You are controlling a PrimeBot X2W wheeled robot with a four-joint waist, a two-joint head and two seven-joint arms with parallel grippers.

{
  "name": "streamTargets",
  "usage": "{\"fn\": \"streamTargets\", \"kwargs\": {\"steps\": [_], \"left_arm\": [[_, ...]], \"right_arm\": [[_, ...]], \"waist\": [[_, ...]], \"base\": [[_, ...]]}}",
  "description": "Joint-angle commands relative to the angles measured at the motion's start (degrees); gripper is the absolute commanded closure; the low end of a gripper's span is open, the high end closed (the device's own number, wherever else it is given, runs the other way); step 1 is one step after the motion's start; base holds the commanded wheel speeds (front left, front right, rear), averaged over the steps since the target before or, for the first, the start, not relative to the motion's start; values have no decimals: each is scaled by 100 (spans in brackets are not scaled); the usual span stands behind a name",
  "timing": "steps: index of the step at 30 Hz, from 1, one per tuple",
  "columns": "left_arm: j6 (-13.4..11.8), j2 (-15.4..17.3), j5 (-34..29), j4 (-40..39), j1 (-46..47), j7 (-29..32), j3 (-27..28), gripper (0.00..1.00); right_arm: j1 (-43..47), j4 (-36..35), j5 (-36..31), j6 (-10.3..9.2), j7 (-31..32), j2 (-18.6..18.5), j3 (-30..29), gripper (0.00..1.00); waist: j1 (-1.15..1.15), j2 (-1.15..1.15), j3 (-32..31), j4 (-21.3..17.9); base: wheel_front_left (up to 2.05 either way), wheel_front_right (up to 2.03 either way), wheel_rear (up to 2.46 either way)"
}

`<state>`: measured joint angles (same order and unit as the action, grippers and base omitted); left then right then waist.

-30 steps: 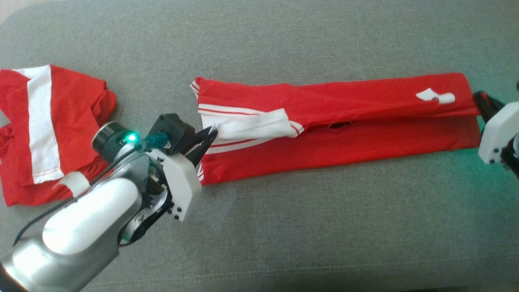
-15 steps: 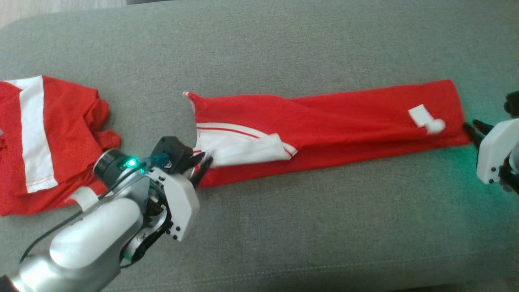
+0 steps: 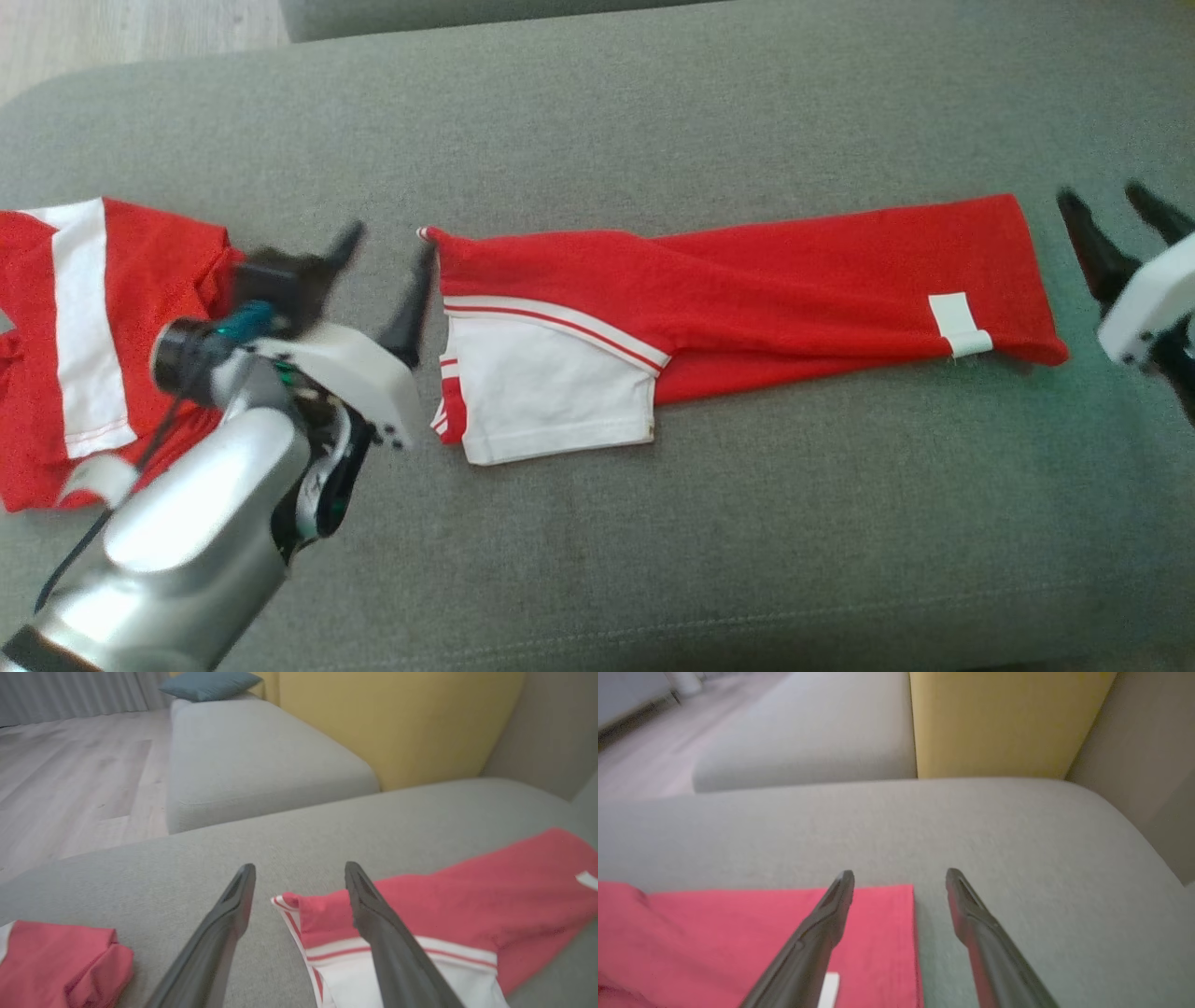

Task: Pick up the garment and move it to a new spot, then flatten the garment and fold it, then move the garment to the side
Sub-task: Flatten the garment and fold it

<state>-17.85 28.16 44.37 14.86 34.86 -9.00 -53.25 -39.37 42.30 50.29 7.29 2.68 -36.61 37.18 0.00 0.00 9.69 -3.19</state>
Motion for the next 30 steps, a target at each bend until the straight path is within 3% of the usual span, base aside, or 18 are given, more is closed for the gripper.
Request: {"fn": "streamTargets", "kwargs": {"steps": [1,6,10,13,16,17,20,25,30], "left_arm": [[-149,55,157,-100,10,-306,533,0],[-299,-242,174,-232,-336,-587,1222,0],[-310,-669,-343,-631,-805,-596,2075,0],[-48,-1321,-396,-912,-1400,-598,3002,0],[315,-1695,-880,-899,-1832,-598,3504,0],[315,-1695,-880,-899,-1832,-598,3504,0],[601,-2028,-1375,-824,-2107,-598,3879,0],[1054,-2393,-1820,-749,-2401,-599,4325,0],[1379,-2507,-1973,-663,-2383,-599,4544,0]], "right_arm": [[33,-243,-82,20,-364,57,-149,0],[279,-520,-510,20,-1265,382,-557,0],[577,-665,-966,20,-1669,743,-1049,0],[904,-878,-1407,20,-1752,1075,-1484,0],[1256,-1296,-1911,20,-1763,1445,-2131,0],[1256,-1296,-1911,20,-1763,1445,-2131,0],[1687,-1726,-2381,20,-1765,1859,-2721,0],[2142,-2032,-2919,20,-1766,2317,-3141,0],[2166,-2065,-3086,20,-1766,2445,-3359,0]], "waist": [[0,0,-51,-15],[0,0,-135,-22],[0,0,-177,-16],[0,0,-204,-17],[0,0,-214,-41],[0,0,-214,-41],[0,0,-222,-39],[0,0,-165,-36],[0,0,-12,10]], "base": [[0,0,0],[0,0,0],[0,0,0],[0,0,0],[0,0,0],[0,0,0],[0,0,0],[0,0,0],[0,0,0]]}}
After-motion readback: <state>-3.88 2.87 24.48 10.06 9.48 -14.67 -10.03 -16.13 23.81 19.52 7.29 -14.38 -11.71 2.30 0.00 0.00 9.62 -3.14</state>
